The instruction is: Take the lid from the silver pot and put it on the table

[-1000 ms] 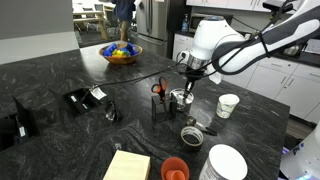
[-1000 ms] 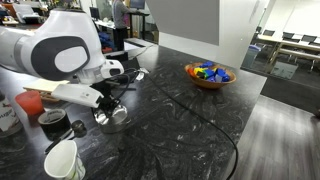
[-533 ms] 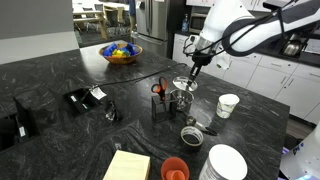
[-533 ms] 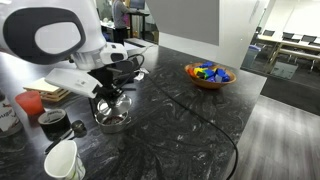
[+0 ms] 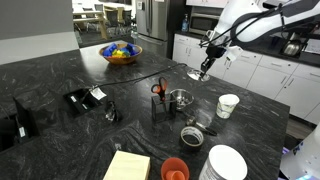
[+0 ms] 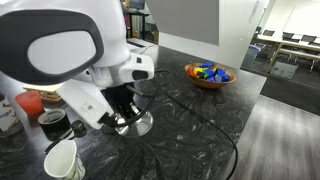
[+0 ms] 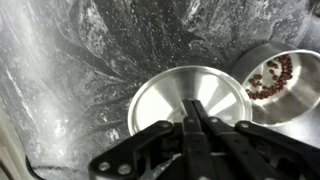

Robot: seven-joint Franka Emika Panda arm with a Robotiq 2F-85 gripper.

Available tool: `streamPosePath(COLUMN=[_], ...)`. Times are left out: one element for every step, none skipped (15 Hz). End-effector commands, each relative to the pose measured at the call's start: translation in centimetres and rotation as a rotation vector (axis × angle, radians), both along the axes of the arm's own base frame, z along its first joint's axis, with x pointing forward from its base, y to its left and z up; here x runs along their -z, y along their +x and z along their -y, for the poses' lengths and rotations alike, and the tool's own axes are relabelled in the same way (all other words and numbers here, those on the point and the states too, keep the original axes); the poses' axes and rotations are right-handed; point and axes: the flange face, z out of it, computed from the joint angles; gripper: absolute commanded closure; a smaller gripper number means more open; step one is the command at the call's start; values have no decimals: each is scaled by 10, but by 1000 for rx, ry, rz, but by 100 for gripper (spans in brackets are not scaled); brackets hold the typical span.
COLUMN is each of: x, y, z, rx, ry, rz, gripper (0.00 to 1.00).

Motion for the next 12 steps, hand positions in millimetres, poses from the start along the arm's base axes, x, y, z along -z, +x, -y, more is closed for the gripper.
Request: streamPosePath(x=[23, 33, 44, 51, 57, 62, 65, 68, 71, 73, 75, 76], y=[-19, -24, -27, -30, -33, -35, -36, -37, -38, -38, -39, -40], z=[8, 9, 8, 6, 4, 3, 2, 1, 1, 1, 1, 0], rx=[75, 80, 76, 68, 64, 61, 58, 56, 55, 54, 54, 51], ry=[23, 23, 22, 22, 23, 24, 21, 19, 15, 15, 18, 19], rz=[-29, -45, -58, -70, -81, -87, -92, -93, -96, -100, -102, -103], gripper=[99, 99, 99, 99, 99, 99, 99, 99, 99, 79, 71, 65])
